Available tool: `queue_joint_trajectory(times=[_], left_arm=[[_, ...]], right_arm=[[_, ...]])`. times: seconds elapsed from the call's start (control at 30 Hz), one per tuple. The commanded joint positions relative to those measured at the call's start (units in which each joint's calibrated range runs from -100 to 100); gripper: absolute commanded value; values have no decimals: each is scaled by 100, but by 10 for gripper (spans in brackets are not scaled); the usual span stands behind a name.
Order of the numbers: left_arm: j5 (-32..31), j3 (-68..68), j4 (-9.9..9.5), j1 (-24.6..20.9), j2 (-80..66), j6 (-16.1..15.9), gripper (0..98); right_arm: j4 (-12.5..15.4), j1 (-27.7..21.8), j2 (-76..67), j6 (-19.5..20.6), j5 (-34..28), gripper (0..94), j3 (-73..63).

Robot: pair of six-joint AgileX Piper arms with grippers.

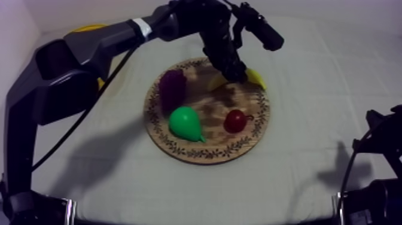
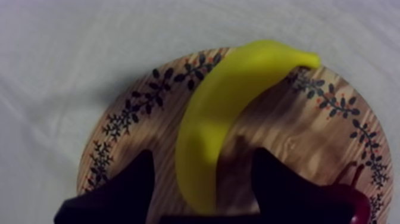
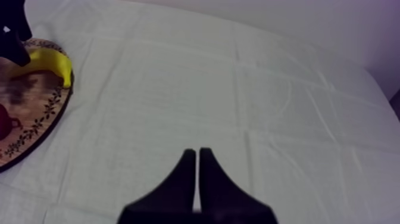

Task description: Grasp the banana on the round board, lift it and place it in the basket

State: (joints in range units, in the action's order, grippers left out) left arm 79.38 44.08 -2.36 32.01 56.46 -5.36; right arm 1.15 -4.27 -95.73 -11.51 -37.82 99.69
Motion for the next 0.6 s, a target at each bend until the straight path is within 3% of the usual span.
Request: queue_joint_trajectory(times=[0.0, 0.37, 0.57], left_arm=[[154, 289, -10, 0, 140, 22, 596], [743, 849, -93, -18, 685, 200, 489], [862, 993, -134, -32, 847, 336, 383]], right_arm=[[-1, -2, -2, 0, -1, 3, -3], [-1, -2, -2, 0, -1, 3, -3], [-1, -2, -2, 0, -1, 3, -3]])
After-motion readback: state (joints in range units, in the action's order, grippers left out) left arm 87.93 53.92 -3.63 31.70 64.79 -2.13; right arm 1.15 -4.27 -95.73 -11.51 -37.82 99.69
